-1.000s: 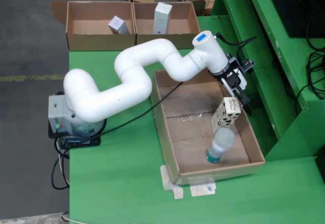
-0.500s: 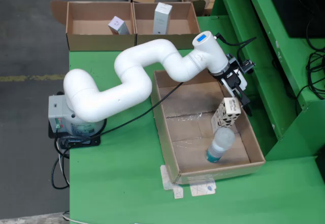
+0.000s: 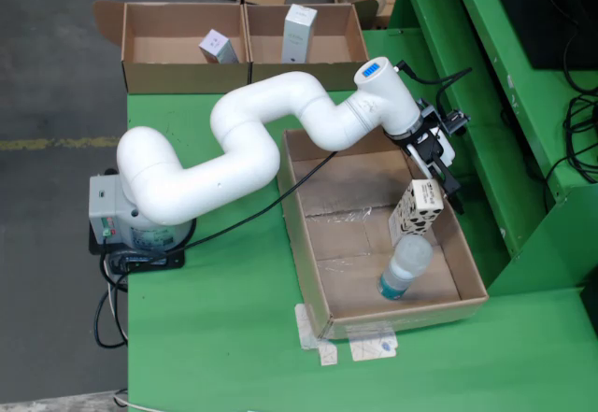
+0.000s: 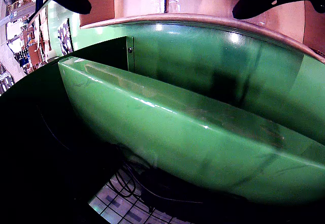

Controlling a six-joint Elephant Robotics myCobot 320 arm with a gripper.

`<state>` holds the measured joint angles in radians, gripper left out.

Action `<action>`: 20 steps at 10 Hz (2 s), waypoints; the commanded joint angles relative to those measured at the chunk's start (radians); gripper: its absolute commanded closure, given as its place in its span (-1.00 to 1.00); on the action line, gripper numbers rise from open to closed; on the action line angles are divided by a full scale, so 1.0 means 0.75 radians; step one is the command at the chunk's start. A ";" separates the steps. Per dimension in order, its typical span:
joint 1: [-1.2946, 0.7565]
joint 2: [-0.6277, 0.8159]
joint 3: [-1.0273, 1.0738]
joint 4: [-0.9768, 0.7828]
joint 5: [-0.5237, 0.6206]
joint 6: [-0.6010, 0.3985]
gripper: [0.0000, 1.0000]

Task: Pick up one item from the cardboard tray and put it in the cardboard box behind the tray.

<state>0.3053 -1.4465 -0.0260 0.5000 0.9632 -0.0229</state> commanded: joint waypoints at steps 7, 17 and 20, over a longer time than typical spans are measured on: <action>-0.009 0.035 0.035 0.016 -0.014 -0.004 -0.20; -0.009 0.035 0.035 0.016 -0.014 -0.023 1.00; -0.009 0.035 0.035 0.016 -0.014 -0.025 1.00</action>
<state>0.3067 -1.4465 -0.0183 0.5046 0.9526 -0.0414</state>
